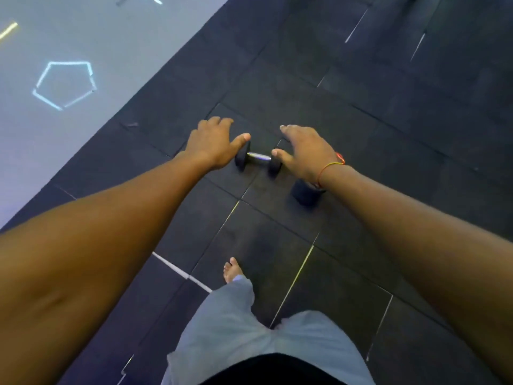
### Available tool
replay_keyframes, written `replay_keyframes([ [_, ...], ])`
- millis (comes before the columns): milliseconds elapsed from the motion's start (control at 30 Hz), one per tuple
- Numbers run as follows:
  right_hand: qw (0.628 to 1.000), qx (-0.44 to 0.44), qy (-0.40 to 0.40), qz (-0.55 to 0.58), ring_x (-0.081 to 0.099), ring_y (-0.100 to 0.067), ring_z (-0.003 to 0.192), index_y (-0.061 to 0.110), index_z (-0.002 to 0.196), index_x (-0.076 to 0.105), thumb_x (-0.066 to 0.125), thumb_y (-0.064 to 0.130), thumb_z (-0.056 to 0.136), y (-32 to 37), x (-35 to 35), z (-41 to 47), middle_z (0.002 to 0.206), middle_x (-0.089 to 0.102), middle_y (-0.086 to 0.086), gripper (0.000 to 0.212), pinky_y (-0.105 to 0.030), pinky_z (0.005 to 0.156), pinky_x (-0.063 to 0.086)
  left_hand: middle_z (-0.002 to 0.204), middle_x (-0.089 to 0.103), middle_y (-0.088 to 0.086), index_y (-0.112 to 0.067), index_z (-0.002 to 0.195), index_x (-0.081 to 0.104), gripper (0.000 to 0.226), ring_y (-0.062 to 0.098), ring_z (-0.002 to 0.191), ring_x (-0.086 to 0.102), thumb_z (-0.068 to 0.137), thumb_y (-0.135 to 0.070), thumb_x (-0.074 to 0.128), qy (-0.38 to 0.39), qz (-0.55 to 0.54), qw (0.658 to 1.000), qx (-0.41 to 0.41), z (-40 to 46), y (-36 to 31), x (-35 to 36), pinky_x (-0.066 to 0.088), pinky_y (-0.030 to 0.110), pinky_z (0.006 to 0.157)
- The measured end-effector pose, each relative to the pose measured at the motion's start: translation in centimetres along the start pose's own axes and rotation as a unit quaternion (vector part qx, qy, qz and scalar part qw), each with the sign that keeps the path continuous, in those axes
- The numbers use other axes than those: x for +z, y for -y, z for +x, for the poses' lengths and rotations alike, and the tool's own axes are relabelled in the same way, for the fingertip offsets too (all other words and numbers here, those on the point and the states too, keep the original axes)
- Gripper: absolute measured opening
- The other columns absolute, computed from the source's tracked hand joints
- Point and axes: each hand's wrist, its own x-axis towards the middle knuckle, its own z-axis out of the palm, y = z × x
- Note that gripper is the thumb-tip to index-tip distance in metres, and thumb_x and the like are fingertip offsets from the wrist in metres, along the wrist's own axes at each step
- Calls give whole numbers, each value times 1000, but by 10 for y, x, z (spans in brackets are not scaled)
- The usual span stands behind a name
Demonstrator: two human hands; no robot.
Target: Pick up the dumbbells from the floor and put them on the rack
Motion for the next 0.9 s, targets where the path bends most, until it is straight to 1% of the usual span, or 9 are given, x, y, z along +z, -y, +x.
replay_keyframes([
  [100, 999, 14, 26, 16, 36, -28, 138, 15, 146, 36, 52, 52, 92, -17, -1, 29, 149, 42, -4, 67, -46, 110, 37, 148, 44, 11, -17, 145, 41, 75, 35, 133, 38, 91, -69, 37, 33, 6, 999, -5, 41, -9, 5, 39, 51, 103],
  [300, 998, 7, 54, 32, 40, -28, 135, 19, 146, 36, 51, 56, 89, -74, 1, 104, 146, 46, -3, 69, -46, 108, 39, 147, 45, 10, -18, 144, 42, 75, 35, 132, 40, 91, -70, 36, 61, -3, 997, -40, 114, -36, 28, 39, 50, 102],
  [400, 995, -19, 90, 22, 43, -29, 133, 20, 145, 38, 50, 57, 89, -98, 13, 152, 144, 48, -5, 68, -47, 107, 41, 147, 46, 11, -18, 144, 43, 73, 35, 133, 39, 92, -69, 35, 47, -21, 995, -85, 143, -43, 40, 38, 50, 102],
  [467, 994, -22, 109, 16, 45, -31, 131, 18, 142, 41, 51, 56, 89, -112, 24, 178, 141, 51, -7, 66, -47, 105, 42, 144, 48, 12, -17, 143, 44, 72, 35, 132, 40, 93, -68, 36, 31, -54, 991, -120, 160, -46, 48, 38, 50, 102],
  [533, 992, -23, 121, 17, 46, -33, 129, 15, 138, 45, 52, 53, 90, -120, 37, 198, 137, 54, -10, 62, -47, 104, 43, 142, 50, 13, -17, 141, 46, 71, 35, 132, 42, 92, -68, 37, 32, -82, 985, -150, 172, -47, 62, 39, 49, 103],
  [700, 981, -6, 191, 37, 46, -33, 127, 9, 129, 51, 52, 49, 92, -120, 89, 222, 134, 54, -14, 54, -47, 103, 42, 138, 52, 15, -16, 135, 50, 71, 36, 129, 43, 91, -69, 37, 105, -103, 969, -199, 193, -20, 110, 40, 49, 101],
  [800, 978, 21, 201, 56, 46, -33, 126, 10, 128, 52, 52, 47, 93, -125, 125, 246, 132, 56, -12, 51, -44, 101, 43, 139, 50, 16, -16, 136, 49, 72, 36, 131, 41, 90, -70, 36, 133, -135, 959, -212, 221, 3, 139, 39, 50, 104],
  [900, 975, 49, 206, 62, 51, -32, 118, 16, 124, 55, 51, 49, 91, -133, 166, 272, 125, 59, -10, 47, -40, 94, 44, 140, 50, 14, -17, 136, 49, 71, 34, 133, 40, 90, -70, 36, 155, -148, 953, -216, 246, 22, 171, 38, 49, 106],
])
